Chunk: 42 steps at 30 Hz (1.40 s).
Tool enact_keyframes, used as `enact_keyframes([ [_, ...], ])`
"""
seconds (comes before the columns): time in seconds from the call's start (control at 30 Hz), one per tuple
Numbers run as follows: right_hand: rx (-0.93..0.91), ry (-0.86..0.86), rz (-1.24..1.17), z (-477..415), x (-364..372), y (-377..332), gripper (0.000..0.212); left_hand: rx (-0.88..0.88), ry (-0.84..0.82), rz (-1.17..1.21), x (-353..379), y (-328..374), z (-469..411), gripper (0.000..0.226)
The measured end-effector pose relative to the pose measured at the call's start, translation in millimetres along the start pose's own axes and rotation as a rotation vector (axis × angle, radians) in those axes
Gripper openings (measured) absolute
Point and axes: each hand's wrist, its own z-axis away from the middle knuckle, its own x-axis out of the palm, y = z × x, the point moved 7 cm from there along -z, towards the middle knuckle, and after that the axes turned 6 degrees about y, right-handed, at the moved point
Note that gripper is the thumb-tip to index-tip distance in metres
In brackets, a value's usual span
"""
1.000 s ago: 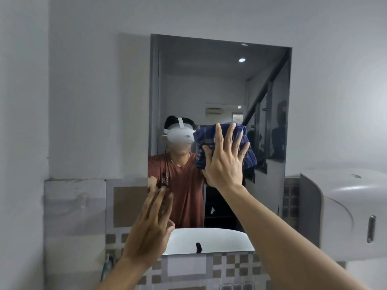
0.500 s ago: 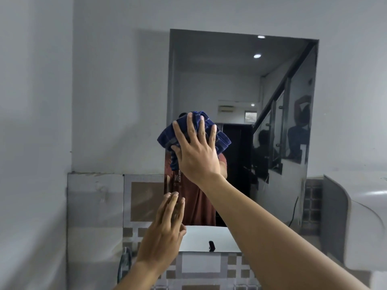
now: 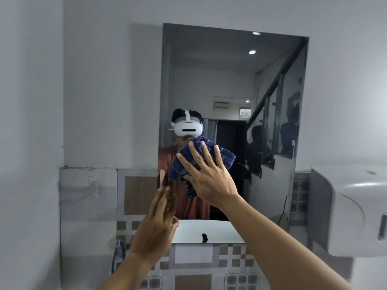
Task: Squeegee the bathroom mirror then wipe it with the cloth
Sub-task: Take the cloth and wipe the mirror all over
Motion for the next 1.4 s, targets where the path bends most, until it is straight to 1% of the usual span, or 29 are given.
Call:
enact_keyframes([
  [0.1,0.041,-0.013,0.011,11,0,12,0.062,0.028,0.026,-0.047,-5,2,-1,0.088],
  [0.17,0.063,-0.014,0.018,16,-1,17,0.063,0.06,0.074,-0.082,-14,1,-9,0.079],
  [0.27,0.083,-0.008,0.022,23,0,26,0.063,0.07,0.113,-0.09,-33,-8,-37,0.082],
  [0.33,0.091,-0.01,0.018,27,0,34,0.065,0.109,0.111,-0.108,-47,-11,-59,0.083],
  [0.4,0.102,-0.021,0.018,31,1,42,0.066,0.146,0.094,-0.136,-60,-14,-78,0.086],
  [0.5,0.154,-0.023,0.021,37,-3,59,0.061,0.186,0.064,-0.188,-74,-15,-98,0.091],
  [0.67,0.258,0.018,0.013,46,-10,89,0.061,0.231,0.017,-0.234,-77,-11,-116,0.091],
  [0.8,0.374,0.042,-0.032,55,-16,121,0.062,0.23,0.02,-0.228,-78,-9,-118,0.089],
  [0.97,0.534,0.088,-0.1,71,-23,157,0.067,0.253,0.015,-0.244,-82,-9,-121,0.093],
  [1.1,0.68,0.159,-0.138,90,-16,171,0.06,0.28,0.028,-0.268,-89,-9,-123,0.096],
  [1.23,0.828,0.175,-0.199,112,-5,168,0.063,0.271,0.032,-0.238,-91,-10,-125,0.098],
  [1.27,0.852,0.179,-0.211,118,-3,166,0.063,0.271,0.031,-0.23,-91,-9,-125,0.095],
  [1.37,0.905,0.185,-0.263,135,6,155,0.064,0.256,0.063,-0.2,-94,-8,-126,0.075],
  [1.4,0.916,0.181,-0.286,139,9,150,0.064,0.25,0.069,-0.196,-95,-7,-126,0.071],
])
